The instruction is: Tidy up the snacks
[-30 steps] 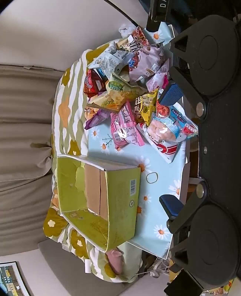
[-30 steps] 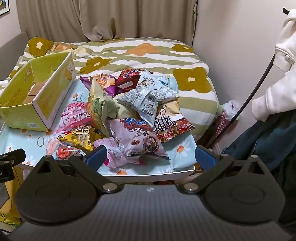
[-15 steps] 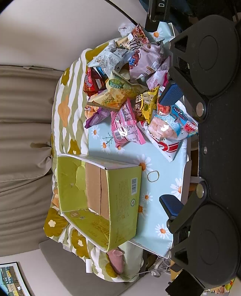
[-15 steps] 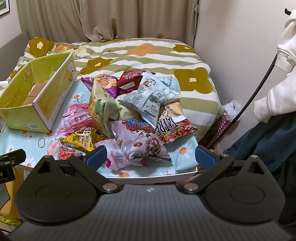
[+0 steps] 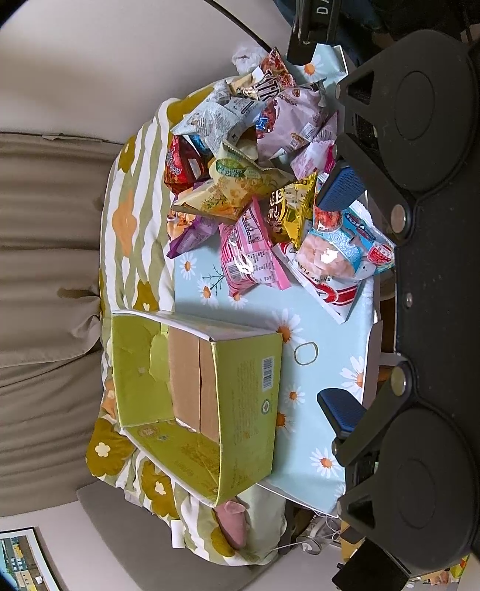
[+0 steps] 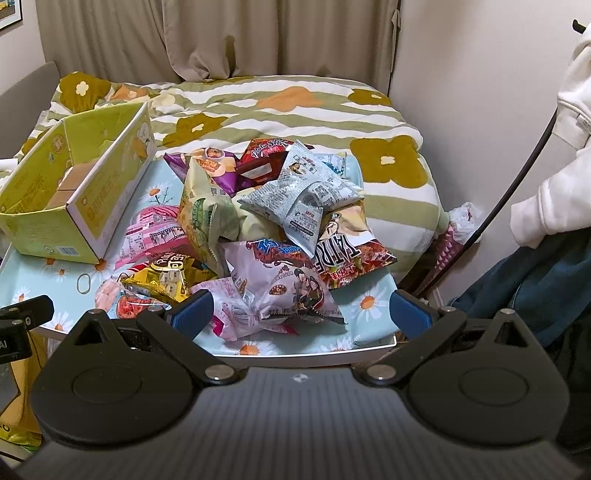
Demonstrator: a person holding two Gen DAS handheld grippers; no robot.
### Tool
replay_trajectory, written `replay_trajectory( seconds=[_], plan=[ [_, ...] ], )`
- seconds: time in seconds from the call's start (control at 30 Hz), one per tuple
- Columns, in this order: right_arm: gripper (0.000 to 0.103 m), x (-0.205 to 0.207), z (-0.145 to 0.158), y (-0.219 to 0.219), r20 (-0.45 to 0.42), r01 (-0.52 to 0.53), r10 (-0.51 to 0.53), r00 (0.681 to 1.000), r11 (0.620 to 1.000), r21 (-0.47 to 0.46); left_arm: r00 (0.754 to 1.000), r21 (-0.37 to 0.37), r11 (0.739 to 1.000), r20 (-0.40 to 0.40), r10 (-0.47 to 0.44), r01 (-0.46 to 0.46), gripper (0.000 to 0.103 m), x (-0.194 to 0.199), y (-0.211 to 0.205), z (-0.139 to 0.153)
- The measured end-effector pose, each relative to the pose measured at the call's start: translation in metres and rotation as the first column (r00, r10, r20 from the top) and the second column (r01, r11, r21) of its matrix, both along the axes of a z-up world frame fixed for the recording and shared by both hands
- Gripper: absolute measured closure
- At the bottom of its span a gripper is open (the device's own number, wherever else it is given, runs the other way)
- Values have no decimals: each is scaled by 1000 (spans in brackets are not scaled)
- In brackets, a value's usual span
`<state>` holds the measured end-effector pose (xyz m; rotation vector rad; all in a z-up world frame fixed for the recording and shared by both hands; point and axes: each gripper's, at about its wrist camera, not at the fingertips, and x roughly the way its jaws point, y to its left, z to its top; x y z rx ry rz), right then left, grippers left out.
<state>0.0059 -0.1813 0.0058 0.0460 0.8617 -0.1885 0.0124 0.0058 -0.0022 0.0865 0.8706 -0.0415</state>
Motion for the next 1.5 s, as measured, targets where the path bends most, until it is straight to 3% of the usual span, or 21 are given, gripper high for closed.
replay_trajectory(
  seconds=[1.5],
  plan=[
    [0, -1, 3, 0, -4, 27, -27, 1000, 999, 20, 999, -15, 999, -14, -28, 28, 0, 4, 2, -1]
  ],
)
